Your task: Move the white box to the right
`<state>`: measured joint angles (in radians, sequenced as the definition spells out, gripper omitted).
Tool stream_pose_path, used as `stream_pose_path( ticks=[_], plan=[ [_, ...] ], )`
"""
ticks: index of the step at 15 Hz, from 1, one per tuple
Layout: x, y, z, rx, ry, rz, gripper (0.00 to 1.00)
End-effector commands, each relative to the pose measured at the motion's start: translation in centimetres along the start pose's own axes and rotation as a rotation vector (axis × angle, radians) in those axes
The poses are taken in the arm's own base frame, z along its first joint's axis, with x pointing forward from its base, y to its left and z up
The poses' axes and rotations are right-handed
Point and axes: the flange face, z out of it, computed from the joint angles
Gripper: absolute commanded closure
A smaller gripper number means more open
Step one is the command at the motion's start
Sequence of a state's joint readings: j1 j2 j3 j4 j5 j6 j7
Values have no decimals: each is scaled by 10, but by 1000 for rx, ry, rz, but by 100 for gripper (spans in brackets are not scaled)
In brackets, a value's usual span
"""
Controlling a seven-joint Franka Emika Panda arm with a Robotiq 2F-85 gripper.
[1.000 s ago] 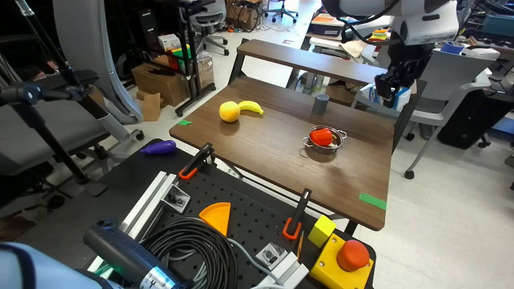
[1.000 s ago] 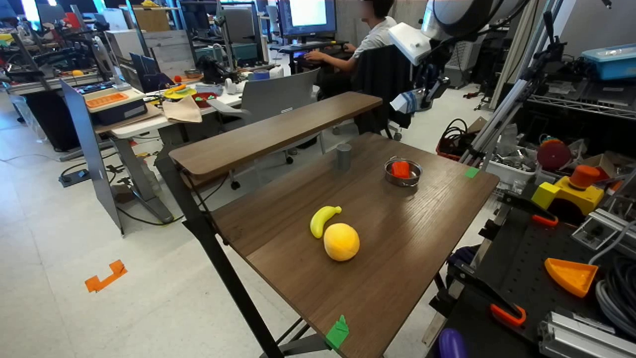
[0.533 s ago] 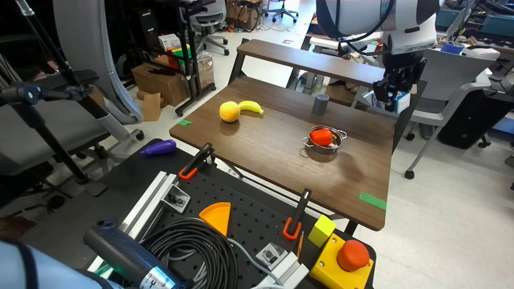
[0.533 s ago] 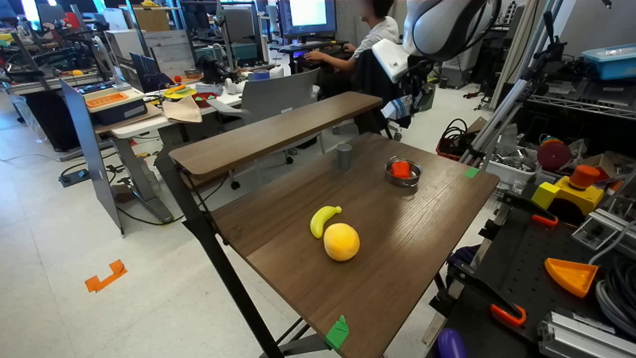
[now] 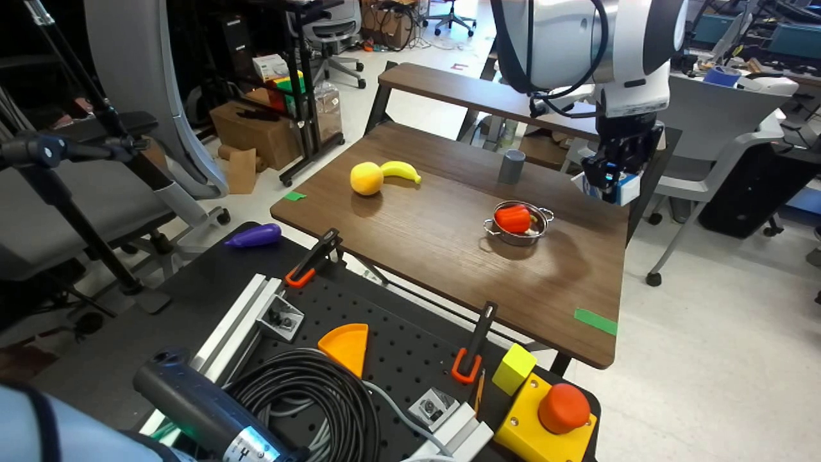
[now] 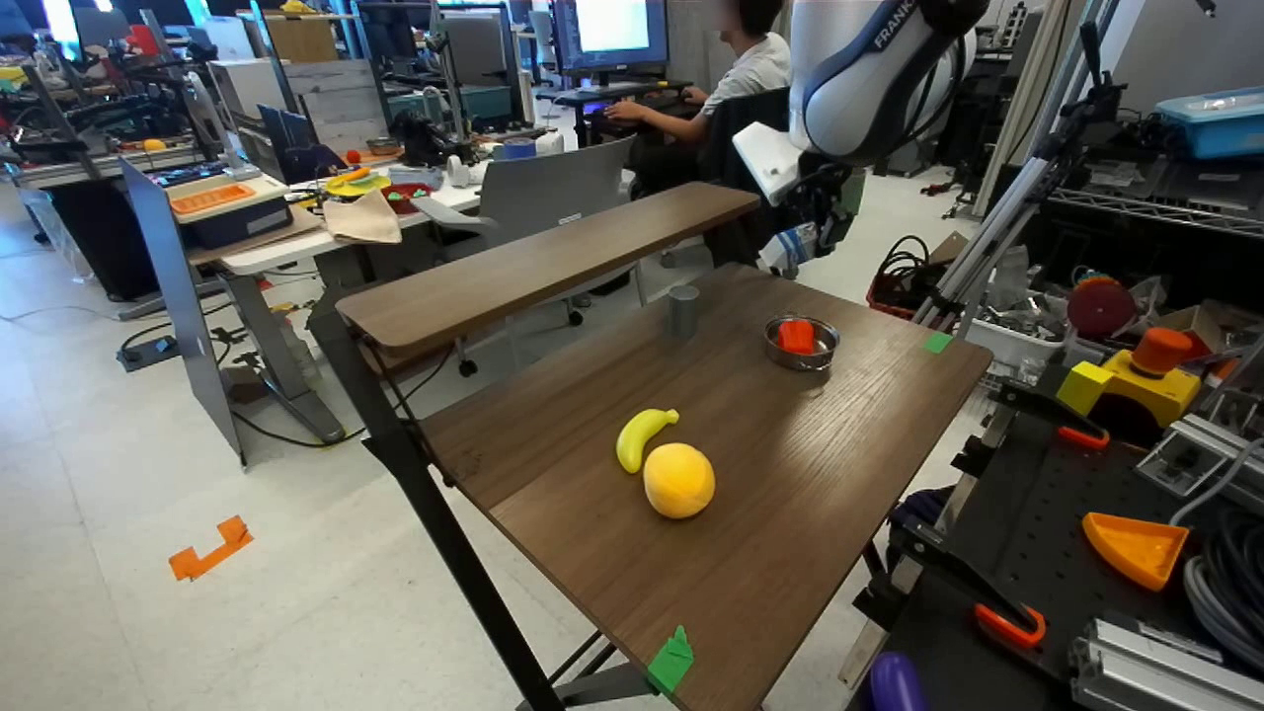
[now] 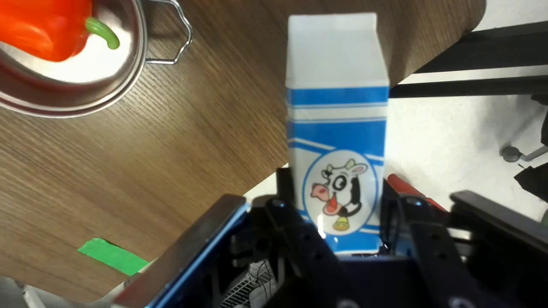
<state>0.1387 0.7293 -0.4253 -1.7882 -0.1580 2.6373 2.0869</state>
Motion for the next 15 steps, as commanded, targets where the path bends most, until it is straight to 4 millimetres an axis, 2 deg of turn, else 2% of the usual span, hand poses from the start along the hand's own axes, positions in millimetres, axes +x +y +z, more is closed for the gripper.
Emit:
stream_pose_path(
  ticks=[1, 7, 8, 10, 13, 15],
  plan=[
    [-8, 3, 11, 10, 8, 25, 82],
    [-11, 7, 22, -16, 11, 39, 82],
    [-12, 8, 23, -22, 9, 37, 32],
    [-12, 9, 23, -28, 6, 37, 25],
    [-13, 9, 23, -29, 5, 37, 3],
    [-14, 10, 23, -30, 4, 37, 0]
  ],
)
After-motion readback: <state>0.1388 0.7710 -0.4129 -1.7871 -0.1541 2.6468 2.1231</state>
